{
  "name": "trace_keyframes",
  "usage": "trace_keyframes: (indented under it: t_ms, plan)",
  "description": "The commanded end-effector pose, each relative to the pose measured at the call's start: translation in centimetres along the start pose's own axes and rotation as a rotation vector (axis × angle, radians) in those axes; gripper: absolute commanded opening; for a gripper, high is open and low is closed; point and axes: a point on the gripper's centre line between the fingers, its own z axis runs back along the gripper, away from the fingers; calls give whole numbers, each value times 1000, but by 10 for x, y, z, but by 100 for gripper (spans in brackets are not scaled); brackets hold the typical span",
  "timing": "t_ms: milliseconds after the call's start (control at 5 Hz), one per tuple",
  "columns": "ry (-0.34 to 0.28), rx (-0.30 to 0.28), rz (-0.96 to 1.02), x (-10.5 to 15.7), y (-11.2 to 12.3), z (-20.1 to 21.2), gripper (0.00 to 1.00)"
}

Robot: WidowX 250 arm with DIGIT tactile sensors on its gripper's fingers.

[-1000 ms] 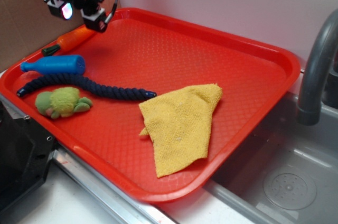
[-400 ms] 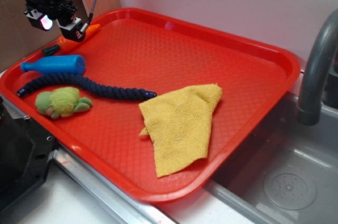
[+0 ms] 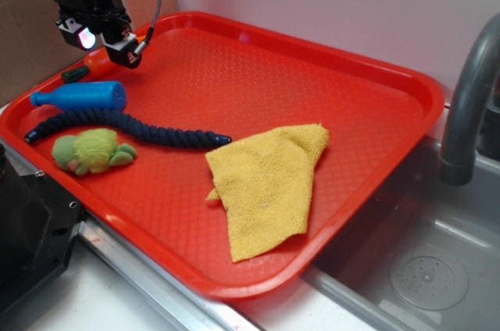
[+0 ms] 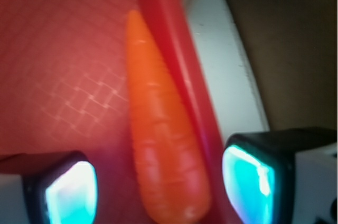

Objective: Grab the carrot.

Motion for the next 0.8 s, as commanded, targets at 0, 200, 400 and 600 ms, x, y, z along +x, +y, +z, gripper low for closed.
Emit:
trace_keyframes:
  t_ms: [0,200,400,600]
  plan:
    - [46,-37,-11,-10,-16,5,100]
    - [61,-49,-6,-16,-23,2,100]
    - [126,-62,57,-13,-30,-9,0]
    - [159,-81,102,-6,-29,-18,0]
